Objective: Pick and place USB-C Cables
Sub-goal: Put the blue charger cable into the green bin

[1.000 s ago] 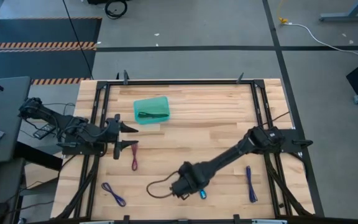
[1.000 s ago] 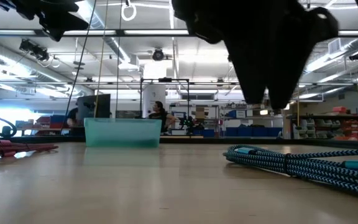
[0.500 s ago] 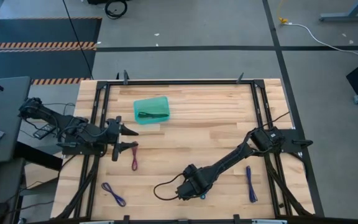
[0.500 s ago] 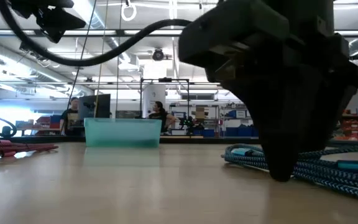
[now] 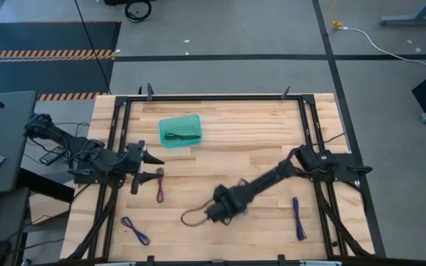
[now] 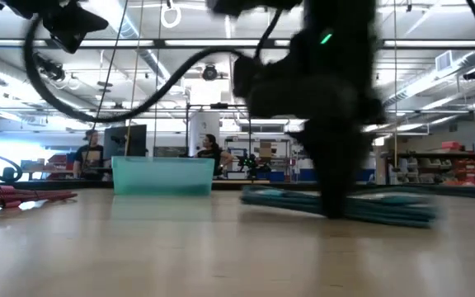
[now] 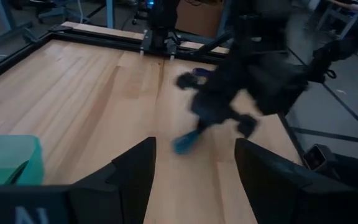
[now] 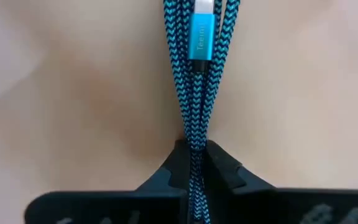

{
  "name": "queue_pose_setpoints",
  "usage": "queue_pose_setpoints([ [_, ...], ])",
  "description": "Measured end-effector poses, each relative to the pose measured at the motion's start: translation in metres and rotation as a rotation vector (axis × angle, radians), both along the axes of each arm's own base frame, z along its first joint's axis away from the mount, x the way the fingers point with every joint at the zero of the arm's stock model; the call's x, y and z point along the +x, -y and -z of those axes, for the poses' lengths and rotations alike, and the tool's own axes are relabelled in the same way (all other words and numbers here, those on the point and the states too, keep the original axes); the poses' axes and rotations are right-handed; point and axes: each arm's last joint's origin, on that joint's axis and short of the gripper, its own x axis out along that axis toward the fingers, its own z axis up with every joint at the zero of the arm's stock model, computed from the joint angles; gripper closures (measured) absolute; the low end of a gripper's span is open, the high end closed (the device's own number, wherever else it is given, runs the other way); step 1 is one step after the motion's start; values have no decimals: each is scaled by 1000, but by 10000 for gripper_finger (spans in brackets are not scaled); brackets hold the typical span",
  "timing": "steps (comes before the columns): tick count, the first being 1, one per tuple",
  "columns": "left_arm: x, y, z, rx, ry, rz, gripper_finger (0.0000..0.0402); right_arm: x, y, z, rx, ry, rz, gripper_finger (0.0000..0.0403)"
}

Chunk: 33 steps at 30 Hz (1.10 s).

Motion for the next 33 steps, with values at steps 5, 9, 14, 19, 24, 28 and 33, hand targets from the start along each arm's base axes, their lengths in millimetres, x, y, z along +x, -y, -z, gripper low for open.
queue_pose_setpoints([
  [5,-2,5,-1,-3,5,40,175,17,62,-25,-137,68,-80,380],
  [9,-4,10,-3,-17,29,75,175,29,104,-47,-137,148,-160,380],
  [14,-5,14,-6,-29,55,94,175,40,147,-74,-202,271,-309,380],
  [19,-6,15,-6,-28,55,102,175,51,176,-85,-265,329,-499,380],
  [24,-7,15,-6,-17,60,74,175,61,199,-103,-359,365,-594,380],
  [28,-6,14,-6,-8,70,32,175,69,216,-118,-447,441,-653,380],
  [33,-6,14,-10,-10,104,-5,175,70,238,-125,-442,510,-704,380],
])
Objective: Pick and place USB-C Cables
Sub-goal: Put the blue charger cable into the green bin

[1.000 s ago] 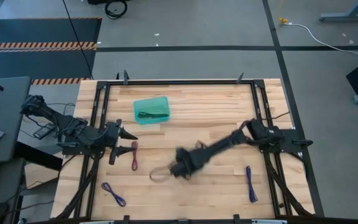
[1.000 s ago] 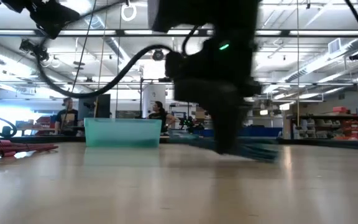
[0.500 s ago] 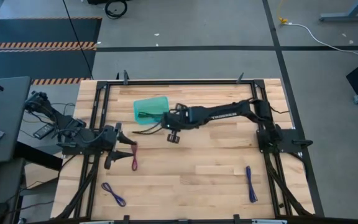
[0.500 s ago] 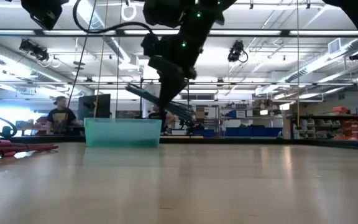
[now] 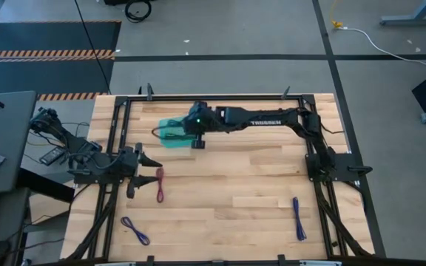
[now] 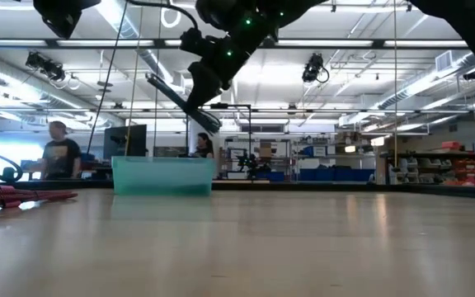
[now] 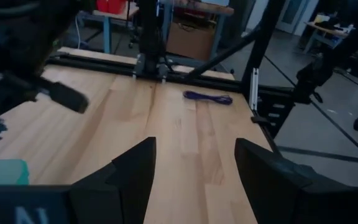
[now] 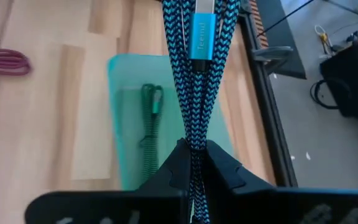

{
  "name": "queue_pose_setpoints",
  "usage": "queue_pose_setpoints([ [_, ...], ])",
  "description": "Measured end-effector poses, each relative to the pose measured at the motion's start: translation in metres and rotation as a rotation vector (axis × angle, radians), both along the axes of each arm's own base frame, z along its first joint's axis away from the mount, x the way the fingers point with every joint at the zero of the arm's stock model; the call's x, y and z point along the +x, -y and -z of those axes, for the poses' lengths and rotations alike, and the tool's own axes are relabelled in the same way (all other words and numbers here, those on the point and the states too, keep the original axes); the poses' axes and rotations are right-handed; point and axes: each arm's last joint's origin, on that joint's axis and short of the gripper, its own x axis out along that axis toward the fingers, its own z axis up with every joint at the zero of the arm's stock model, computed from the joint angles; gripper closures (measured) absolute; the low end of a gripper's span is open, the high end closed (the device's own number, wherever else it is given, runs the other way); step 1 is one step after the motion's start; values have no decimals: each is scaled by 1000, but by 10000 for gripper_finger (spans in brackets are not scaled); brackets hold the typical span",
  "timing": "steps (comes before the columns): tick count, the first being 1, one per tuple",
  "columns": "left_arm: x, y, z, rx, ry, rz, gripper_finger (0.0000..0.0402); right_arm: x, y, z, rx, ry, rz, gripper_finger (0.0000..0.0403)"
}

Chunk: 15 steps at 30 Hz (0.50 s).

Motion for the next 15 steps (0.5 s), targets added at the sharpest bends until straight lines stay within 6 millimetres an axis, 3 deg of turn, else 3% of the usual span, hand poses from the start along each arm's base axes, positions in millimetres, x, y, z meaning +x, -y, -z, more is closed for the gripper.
queue_pose_setpoints([
  [6,1,1,-10,26,89,10,175,-2,18,0,38,32,-93,380],
  [15,2,-2,-17,85,155,-81,175,-5,23,16,60,15,-217,380],
])
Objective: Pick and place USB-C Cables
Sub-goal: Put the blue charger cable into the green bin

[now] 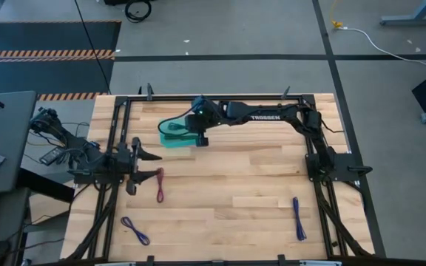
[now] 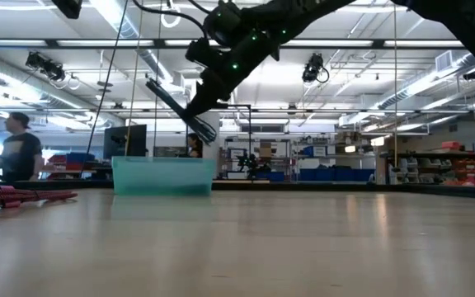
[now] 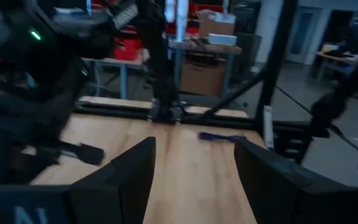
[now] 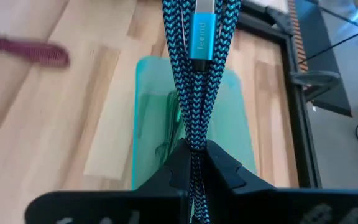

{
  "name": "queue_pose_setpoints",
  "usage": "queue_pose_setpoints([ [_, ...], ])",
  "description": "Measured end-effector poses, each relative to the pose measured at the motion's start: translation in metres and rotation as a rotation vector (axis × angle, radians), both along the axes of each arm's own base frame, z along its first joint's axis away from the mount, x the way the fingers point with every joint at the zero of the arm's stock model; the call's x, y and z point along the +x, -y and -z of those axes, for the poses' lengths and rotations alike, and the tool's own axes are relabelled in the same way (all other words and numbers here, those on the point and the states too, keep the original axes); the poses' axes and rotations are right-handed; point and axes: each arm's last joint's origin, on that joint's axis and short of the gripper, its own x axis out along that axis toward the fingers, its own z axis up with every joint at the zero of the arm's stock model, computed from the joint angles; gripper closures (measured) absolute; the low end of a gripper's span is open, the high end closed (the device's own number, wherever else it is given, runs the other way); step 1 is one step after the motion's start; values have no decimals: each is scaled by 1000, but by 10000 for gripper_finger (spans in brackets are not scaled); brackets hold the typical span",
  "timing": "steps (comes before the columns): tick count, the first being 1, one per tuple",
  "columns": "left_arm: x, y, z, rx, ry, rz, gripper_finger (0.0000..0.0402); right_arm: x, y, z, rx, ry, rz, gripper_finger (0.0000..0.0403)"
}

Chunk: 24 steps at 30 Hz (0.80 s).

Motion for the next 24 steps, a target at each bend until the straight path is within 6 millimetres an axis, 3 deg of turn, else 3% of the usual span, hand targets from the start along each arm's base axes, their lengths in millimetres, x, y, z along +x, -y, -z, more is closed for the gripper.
queue_pose_setpoints([
  [24,8,-7,-3,1,34,-105,175,-8,15,34,70,83,-88,381],
])
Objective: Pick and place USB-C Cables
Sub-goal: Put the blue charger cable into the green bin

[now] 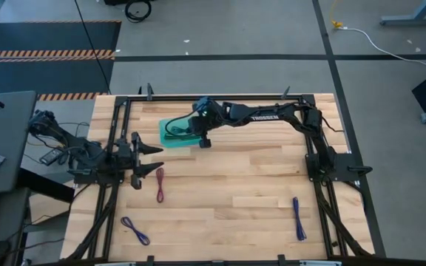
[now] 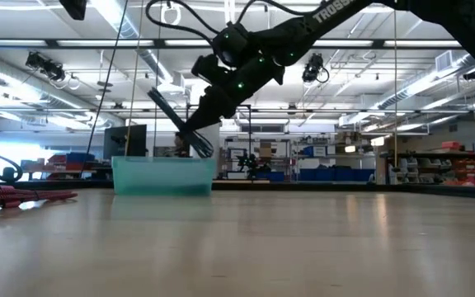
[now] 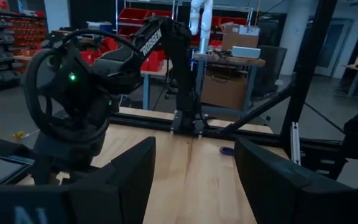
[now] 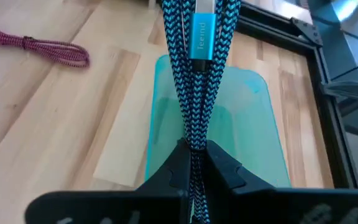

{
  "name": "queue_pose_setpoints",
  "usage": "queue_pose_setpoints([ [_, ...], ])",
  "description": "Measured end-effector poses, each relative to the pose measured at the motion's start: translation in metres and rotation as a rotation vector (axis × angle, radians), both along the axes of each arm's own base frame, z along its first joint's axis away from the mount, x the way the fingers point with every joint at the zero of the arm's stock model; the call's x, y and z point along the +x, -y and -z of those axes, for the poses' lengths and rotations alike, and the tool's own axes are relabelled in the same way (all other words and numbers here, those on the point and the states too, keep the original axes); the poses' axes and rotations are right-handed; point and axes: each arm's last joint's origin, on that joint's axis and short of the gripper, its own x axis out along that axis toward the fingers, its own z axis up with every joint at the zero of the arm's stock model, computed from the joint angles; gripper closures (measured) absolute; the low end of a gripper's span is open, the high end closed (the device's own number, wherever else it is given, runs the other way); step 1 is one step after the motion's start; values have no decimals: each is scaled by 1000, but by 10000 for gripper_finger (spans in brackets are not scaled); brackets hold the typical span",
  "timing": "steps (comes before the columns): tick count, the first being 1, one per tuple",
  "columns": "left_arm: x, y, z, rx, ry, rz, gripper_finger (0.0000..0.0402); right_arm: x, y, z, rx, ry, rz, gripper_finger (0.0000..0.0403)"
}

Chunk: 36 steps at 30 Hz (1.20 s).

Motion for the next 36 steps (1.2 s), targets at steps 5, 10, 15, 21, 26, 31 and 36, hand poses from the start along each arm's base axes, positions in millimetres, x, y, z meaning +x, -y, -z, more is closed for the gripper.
queue_pose_setpoints([
  [5,2,0,0,-4,3,-5,175,-7,1,15,18,-62,18,381],
  [10,1,0,0,-5,2,-3,175,-13,0,22,21,-166,69,381],
  [15,1,0,0,-4,2,-3,175,-19,-4,23,41,-290,135,381],
  [21,1,0,0,-3,1,-3,175,-28,-22,28,52,-466,153,381],
  [26,1,0,0,-3,1,-3,175,-29,-44,31,43,-539,156,381],
  [31,1,0,1,-7,-2,-3,175,-26,-63,30,-121,-561,156,361],
  [36,1,0,5,-34,-35,-3,175,-30,-70,30,-172,-612,196,341],
])
